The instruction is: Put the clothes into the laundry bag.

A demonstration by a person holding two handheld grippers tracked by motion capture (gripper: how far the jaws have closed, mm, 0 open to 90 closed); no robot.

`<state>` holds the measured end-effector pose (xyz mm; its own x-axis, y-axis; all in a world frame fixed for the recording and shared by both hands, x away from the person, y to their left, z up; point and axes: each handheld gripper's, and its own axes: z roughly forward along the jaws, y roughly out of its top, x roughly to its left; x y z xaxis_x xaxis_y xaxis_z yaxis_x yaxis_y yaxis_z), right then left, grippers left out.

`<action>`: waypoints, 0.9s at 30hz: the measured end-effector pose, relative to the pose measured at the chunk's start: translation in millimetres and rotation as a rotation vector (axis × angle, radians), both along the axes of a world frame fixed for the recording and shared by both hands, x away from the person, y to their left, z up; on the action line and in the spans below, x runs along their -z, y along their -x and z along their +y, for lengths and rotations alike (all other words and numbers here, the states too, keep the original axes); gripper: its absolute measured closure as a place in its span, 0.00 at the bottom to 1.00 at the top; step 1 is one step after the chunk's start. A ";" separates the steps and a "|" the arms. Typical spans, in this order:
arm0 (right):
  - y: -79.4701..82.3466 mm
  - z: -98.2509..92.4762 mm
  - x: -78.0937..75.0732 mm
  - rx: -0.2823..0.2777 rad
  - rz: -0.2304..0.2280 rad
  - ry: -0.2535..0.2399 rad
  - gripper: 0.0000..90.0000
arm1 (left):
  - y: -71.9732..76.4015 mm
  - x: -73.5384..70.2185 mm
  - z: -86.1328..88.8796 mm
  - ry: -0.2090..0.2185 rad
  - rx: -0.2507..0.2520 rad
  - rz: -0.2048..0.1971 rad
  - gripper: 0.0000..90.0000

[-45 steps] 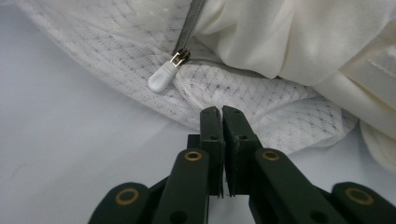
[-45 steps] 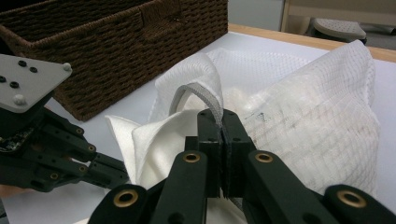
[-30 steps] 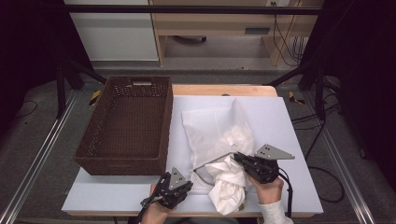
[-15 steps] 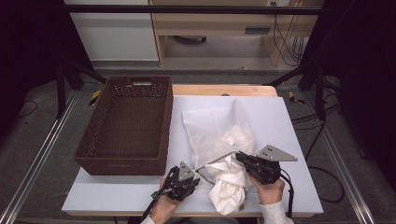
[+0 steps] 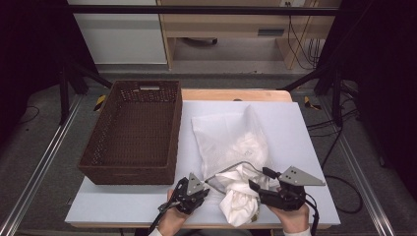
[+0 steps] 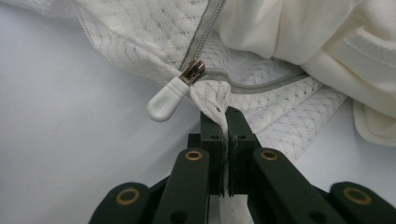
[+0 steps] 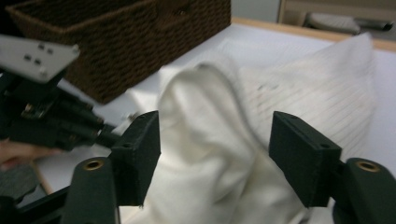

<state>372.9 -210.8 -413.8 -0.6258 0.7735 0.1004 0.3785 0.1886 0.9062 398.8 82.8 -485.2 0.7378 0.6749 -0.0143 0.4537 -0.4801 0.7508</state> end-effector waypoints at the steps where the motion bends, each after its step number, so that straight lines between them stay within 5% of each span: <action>1: 1.5 2.2 3.2 -0.008 0.016 0.009 0.35 | 0.0 0.2 0.1 0.002 0.000 0.000 0.96; 6: -10.2 21.0 40.1 -0.044 0.143 0.067 0.45 | -0.8 1.5 2.5 0.030 -0.005 0.012 0.96; 9: -21.0 27.5 50.6 -0.052 0.196 0.044 0.60 | 0.4 1.7 1.8 0.028 -0.013 0.002 0.96; 12: -28.9 36.7 50.5 -0.038 0.203 0.074 0.77 | 2.4 0.7 -0.3 0.020 -0.008 -0.018 0.97; 15: -37.7 50.0 44.9 -0.009 0.177 0.127 0.84 | 3.7 -5.1 2.5 0.049 -0.002 -0.019 0.97; 19: -54.6 61.8 40.1 0.074 0.139 0.169 0.86 | 5.3 -12.0 9.3 0.057 0.011 -0.019 0.97; 23: -66.2 64.7 39.4 0.211 0.064 0.214 0.86 | 4.9 -2.9 12.8 0.032 0.025 0.007 0.97; 27: -72.3 68.8 47.8 0.197 0.083 0.224 0.80 | 1.9 0.6 12.6 0.034 0.022 0.014 0.97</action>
<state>445.3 -142.0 -461.5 -0.4580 0.8880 -0.0419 0.4984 0.2955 0.8151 396.9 95.4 -485.9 0.7521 0.6574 -0.0474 0.4538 -0.4643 0.7606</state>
